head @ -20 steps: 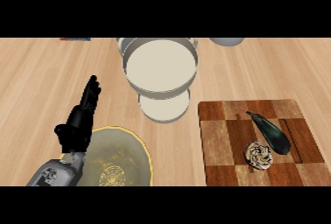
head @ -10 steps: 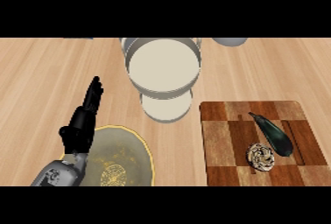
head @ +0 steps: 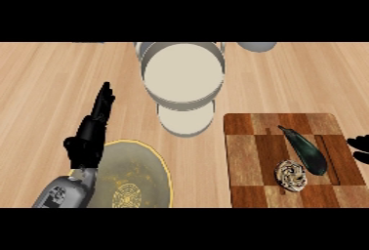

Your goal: Pick the cupcake from the cutting board and place it in the tiered basket

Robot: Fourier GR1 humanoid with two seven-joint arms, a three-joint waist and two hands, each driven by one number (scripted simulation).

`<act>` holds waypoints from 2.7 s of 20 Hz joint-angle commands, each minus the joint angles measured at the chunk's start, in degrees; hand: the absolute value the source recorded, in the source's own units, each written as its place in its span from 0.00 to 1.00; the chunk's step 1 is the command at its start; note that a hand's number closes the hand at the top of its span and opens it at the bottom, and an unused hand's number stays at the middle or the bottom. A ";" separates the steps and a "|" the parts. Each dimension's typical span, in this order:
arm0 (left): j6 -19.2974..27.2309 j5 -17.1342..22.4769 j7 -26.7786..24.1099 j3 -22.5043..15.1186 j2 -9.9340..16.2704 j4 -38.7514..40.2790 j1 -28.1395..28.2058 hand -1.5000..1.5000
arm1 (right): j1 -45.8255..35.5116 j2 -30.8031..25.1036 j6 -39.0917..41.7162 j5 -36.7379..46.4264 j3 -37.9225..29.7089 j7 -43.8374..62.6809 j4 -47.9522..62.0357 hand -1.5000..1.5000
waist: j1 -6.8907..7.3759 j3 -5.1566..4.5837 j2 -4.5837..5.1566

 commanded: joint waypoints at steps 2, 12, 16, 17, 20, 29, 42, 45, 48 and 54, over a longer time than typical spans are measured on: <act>-0.54 -1.69 1.90 0.71 -0.27 -1.52 0.69 0.50 | 3.00 -1.77 4.96 4.01 -0.87 -5.92 -1.54 0.00 | -0.10 -0.04 -0.07; -1.44 -4.30 0.69 1.39 -3.79 -0.23 1.04 0.50 | 5.01 -4.26 -7.73 22.54 6.39 -17.39 2.82 0.00 | 0.15 -0.04 0.01; -2.61 -4.46 5.45 2.77 -3.02 -3.40 -0.17 0.50 | 4.48 -5.08 -10.23 23.83 7.57 -19.76 5.05 0.00 | 0.18 -0.06 0.01; -3.90 -2.59 -0.25 4.17 -2.72 -1.70 3.07 0.50 | 9.37 -4.48 -12.92 25.21 8.20 -21.62 0.84 0.00 | -0.22 -0.06 -0.06; -4.44 -3.23 0.65 4.18 -3.46 0.13 1.41 0.50 | 7.41 -7.39 -18.13 29.44 10.27 -27.43 5.44 0.00 | 0.05 -0.04 0.05; -5.25 -7.19 3.36 4.64 -5.92 -1.52 -0.08 0.50 | 0.56 1.26 -25.59 39.37 17.87 -22.54 14.13 0.00 | 0.53 -0.06 0.12; -9.97 -7.81 1.63 8.45 -6.36 -0.42 1.68 0.50 | 2.38 -0.54 -26.67 40.99 13.50 -33.17 23.27 0.00 | 0.05 -0.07 0.03; -7.19 -10.73 2.60 5.62 -9.47 -4.07 4.79 0.50 | -2.99 3.79 -23.93 42.53 18.79 -28.21 23.42 0.00 | 0.48 -0.08 0.03; -9.87 -8.93 1.65 9.38 -8.38 -0.35 1.55 0.50 | -3.87 5.21 -24.42 43.35 20.21 -28.56 24.21 0.00 | 0.34 -0.09 0.07; -10.55 -10.28 2.56 9.15 -8.93 -3.46 4.16 0.50 | 1.65 6.66 -26.39 45.22 21.39 -28.99 21.99 0.00 | 0.14 -0.08 0.00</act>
